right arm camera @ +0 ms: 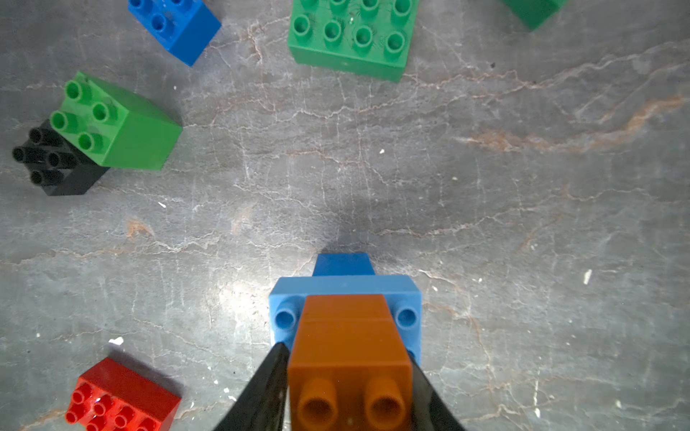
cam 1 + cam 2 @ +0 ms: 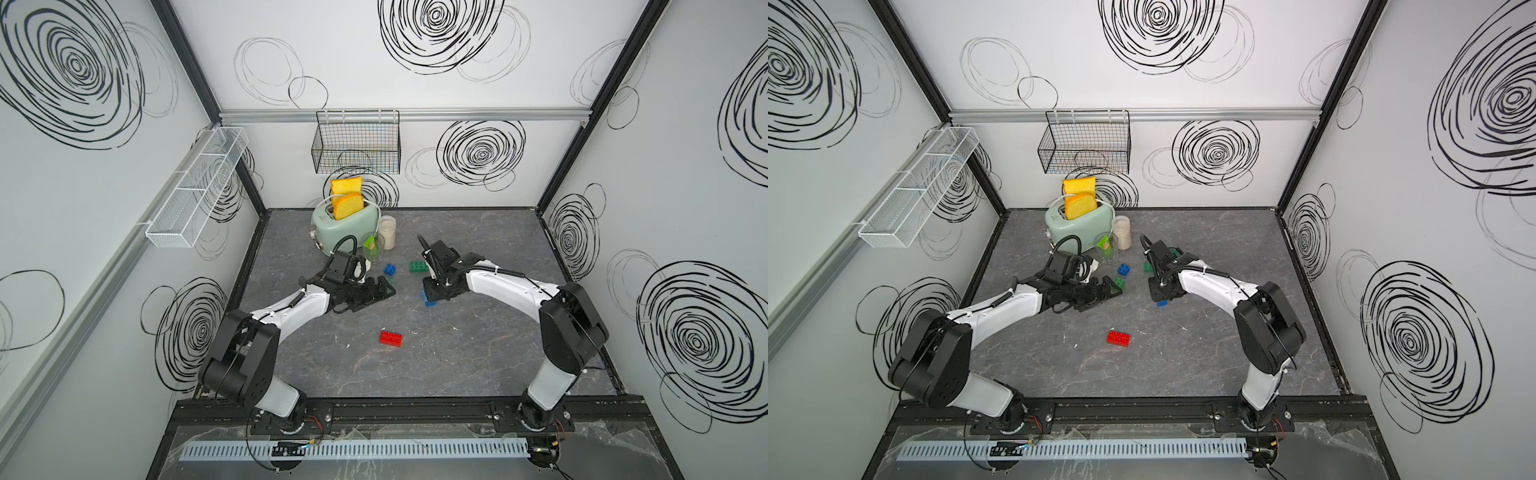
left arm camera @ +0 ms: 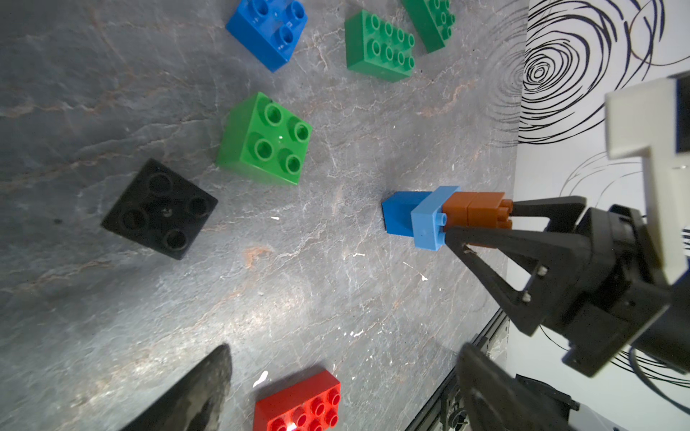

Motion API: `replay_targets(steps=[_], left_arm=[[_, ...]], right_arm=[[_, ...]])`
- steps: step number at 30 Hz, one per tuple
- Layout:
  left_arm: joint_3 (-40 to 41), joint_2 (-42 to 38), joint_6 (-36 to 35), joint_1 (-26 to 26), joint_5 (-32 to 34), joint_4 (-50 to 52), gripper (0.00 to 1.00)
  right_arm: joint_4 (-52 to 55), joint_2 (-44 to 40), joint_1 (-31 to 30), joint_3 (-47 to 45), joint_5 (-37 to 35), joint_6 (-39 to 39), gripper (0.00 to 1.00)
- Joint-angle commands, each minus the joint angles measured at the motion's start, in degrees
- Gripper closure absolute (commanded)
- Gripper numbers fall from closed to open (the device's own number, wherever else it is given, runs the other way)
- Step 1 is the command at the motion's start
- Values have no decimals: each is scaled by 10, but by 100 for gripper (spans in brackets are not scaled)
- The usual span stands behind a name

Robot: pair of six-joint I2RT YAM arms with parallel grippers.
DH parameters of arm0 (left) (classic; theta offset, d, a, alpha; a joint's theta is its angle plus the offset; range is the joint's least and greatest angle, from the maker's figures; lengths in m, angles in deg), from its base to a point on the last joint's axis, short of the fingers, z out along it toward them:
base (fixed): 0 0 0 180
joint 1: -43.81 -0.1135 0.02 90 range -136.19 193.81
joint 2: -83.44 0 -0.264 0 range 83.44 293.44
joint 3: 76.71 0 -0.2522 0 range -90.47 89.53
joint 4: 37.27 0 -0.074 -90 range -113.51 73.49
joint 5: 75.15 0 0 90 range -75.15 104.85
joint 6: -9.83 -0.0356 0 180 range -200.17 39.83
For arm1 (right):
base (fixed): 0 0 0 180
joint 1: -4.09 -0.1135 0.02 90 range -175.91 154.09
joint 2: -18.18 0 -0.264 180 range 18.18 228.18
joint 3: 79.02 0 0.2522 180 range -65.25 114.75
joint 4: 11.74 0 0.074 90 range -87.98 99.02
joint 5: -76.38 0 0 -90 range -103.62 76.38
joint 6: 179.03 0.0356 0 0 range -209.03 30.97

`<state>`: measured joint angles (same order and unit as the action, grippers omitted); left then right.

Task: Assemble the letter f with lego
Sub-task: Assemble the lego brick with the lego brick, then pick up the lego brick from the center of the board.

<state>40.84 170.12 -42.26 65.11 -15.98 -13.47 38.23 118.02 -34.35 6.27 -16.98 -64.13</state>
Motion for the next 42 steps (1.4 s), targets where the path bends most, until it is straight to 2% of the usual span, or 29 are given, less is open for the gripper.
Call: replay_targets(steps=[1, 13, 18, 22, 31, 34, 36, 42], left_arm=[[4, -11, -3, -4, -5, -12, 4], [3, -8, -7, -6, -3, -6, 4], [-1, -4, -13, -10, -3, 1, 4], [-9, -10, -28, -12, -1, 22, 3], [-23, -6, -38, -13, 2, 53, 1], [-27, 4, -34, -13, 9, 59, 1], [-30, 10, -30, -12, 12, 60, 1], [-31, 22, -17, -12, 13, 57, 1]], right_arm=[[49, -8, -1, -7, 7, 2, 52], [66, 1, 0, 55, 9, -14, 47], [80, -12, 9, 97, 18, -18, 34], [68, 3, 67, 122, 67, -15, 22], [11, 162, 181, 218, 122, 8, 15], [30, 225, 188, 287, 100, 27, 11], [36, 262, 191, 326, 111, 43, 1], [-2, 312, 191, 366, 134, 93, 1]])
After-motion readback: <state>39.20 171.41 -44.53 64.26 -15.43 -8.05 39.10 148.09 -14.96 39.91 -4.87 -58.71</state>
